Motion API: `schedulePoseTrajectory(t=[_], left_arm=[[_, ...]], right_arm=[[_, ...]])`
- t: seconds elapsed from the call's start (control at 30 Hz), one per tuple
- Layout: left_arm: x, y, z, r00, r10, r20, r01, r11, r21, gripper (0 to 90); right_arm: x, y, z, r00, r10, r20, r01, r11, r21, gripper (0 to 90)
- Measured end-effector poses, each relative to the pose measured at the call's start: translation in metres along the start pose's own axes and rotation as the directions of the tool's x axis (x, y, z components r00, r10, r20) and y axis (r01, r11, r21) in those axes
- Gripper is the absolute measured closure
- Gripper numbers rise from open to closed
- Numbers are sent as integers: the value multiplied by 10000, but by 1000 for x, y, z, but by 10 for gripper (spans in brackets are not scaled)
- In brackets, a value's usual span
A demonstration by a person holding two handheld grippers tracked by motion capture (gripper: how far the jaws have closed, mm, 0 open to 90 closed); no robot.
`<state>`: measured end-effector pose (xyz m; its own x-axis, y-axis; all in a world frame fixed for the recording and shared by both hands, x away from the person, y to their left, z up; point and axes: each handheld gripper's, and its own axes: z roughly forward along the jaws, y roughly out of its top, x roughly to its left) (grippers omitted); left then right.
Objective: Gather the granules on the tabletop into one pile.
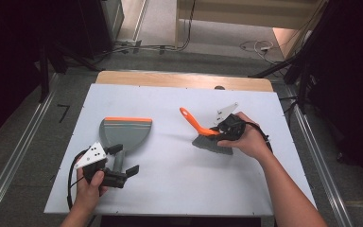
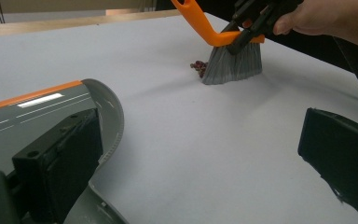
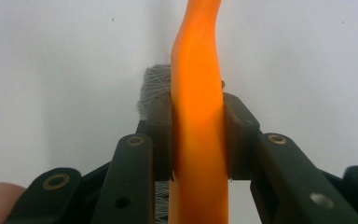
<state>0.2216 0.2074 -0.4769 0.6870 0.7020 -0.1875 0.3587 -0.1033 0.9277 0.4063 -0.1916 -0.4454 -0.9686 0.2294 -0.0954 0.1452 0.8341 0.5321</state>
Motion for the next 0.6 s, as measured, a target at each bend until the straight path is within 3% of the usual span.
schedulePoseTrajectory(t=[0.17, 0.37, 0.5, 0.6], left_arm=[[0, 0, 0, 10000, 20, 2, -20, 10000, 2, 5], [1, 0, -2, 10000, -4, -42, 4, 10000, 24, 5], [1, 0, -1, 10000, 21, -45, -21, 10000, 31, 5], [0, 0, 0, 10000, 23, -29, -23, 10000, 0, 5]], right_arm=[[4, -1, -9, 9984, 543, -126, -543, 9985, 67, 676], [6, -11, -31, 9898, 1374, -363, -1400, 9869, -805, 678], [13, -19, -49, 9790, 2032, -142, -2032, 9698, -1348, 678], [19, -30, -59, 9622, 2723, 81, -2666, 9474, -1770, 678]])
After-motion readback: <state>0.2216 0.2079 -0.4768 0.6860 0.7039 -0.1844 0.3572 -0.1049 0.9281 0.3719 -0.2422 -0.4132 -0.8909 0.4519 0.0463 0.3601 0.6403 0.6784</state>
